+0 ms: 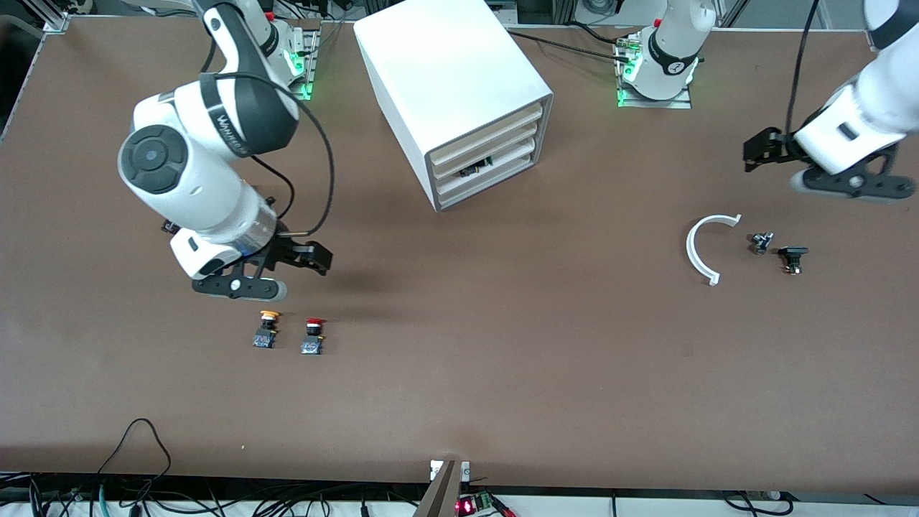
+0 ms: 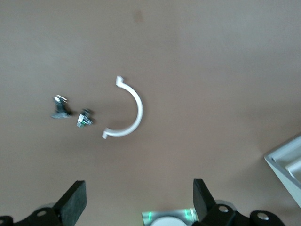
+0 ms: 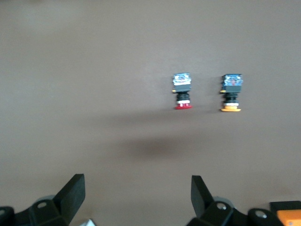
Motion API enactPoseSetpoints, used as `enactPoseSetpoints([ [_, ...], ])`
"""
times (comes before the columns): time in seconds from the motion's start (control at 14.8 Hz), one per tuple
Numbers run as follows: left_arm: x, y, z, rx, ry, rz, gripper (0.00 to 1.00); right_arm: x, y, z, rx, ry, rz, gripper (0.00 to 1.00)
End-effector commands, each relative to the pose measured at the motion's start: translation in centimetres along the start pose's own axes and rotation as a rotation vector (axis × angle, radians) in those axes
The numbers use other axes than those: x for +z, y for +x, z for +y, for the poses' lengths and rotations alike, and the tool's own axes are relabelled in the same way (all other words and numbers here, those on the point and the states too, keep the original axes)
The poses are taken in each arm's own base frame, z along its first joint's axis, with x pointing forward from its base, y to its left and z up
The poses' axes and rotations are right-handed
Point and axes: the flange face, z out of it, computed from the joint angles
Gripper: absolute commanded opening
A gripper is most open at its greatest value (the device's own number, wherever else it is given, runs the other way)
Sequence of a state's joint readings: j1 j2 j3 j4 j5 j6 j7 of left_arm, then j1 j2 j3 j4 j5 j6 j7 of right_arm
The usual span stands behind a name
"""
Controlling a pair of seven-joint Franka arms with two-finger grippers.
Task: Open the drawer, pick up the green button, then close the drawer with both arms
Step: 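Move the right gripper toward the cabinet while the left gripper reaches the drawer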
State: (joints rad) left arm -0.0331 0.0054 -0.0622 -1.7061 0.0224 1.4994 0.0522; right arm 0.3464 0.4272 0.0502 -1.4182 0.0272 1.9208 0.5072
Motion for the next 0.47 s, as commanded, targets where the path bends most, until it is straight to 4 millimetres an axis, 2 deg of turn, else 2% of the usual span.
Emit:
enactPoseSetpoints([
  [0.0, 3.4, 2.2, 2.5, 0.093, -0.167, -0.084, 1.00, -0.1, 1.0, -2.6, 0.041, 0.023, 0.015, 1.00],
  [0.14, 5.7, 3.7, 3.0, 0.173, -0.332, -0.098, 1.00, -0.1, 0.7, -4.2, 0.060, 0.034, 0.026, 1.00],
  [0.27, 8.0, 4.5, 3.4, 0.235, -0.490, -0.092, 1.00, 0.0, 0.7, -5.0, 0.071, 0.040, 0.031, 1.00],
  [0.41, 11.8, 4.5, 4.6, 0.274, -0.632, -0.070, 0.99, 0.2, 0.4, -6.1, 0.091, 0.054, 0.049, 1.00],
])
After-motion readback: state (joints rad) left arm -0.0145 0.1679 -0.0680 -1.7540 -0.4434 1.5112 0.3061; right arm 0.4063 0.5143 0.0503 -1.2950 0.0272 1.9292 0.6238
